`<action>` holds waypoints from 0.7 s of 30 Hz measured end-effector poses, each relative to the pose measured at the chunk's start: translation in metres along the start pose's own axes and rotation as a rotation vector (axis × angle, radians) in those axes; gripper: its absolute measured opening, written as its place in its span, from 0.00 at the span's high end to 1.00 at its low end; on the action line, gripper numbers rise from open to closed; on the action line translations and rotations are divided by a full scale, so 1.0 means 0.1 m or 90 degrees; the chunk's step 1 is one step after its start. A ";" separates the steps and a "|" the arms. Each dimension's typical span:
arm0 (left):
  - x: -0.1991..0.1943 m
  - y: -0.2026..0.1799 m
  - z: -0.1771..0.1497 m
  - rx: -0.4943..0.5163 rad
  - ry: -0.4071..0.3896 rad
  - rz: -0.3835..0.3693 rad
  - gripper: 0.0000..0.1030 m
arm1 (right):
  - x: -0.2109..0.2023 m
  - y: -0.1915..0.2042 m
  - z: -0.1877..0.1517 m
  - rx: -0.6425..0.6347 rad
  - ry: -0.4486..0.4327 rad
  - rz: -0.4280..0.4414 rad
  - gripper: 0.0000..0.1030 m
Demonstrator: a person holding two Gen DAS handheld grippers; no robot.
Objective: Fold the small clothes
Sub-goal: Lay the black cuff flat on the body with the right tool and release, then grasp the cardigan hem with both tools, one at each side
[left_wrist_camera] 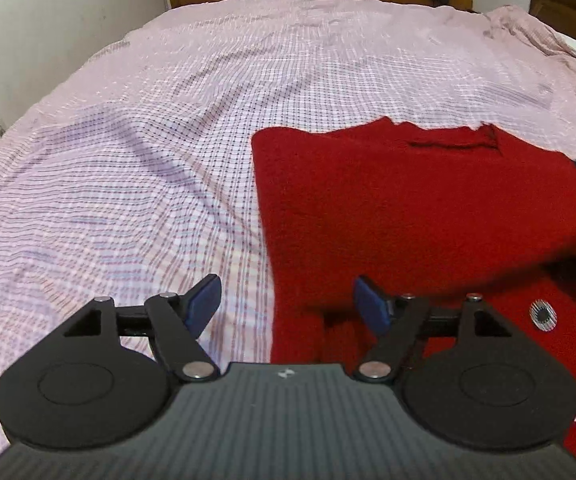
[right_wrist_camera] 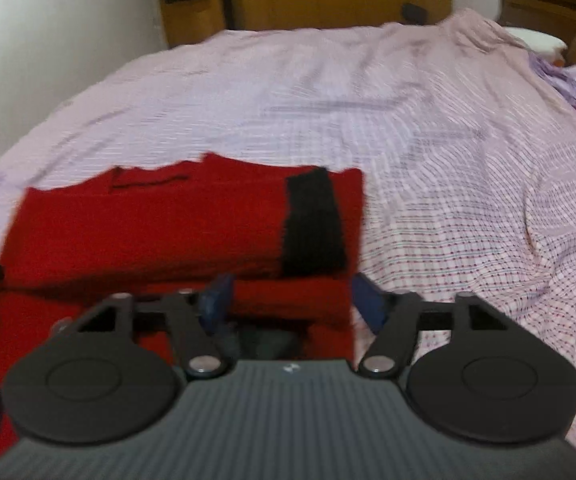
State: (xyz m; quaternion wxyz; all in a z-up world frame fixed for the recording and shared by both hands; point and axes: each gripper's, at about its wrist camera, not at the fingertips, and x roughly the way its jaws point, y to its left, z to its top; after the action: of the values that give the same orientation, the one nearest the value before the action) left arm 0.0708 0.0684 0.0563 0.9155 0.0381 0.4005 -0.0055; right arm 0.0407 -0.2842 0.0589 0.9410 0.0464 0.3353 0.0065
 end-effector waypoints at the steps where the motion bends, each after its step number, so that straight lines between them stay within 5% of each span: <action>1: -0.09 -0.01 -0.04 0.005 -0.003 0.001 0.24 | -0.09 0.05 -0.01 -0.012 0.002 0.009 0.33; 14: -1.16 -0.12 -0.71 0.058 -0.036 -0.037 0.24 | -1.26 0.54 -0.29 -0.132 0.009 0.106 0.33; 21: -1.42 -0.12 -1.15 0.091 -0.047 -0.037 0.24 | -1.59 0.85 -0.61 -0.254 0.038 0.076 0.33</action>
State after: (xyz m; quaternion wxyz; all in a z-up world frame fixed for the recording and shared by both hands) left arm -0.1103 0.0617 0.0826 0.9240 0.0913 0.3661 -0.0624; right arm -0.1197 -0.2014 0.1197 0.9191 -0.1210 0.3517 0.1302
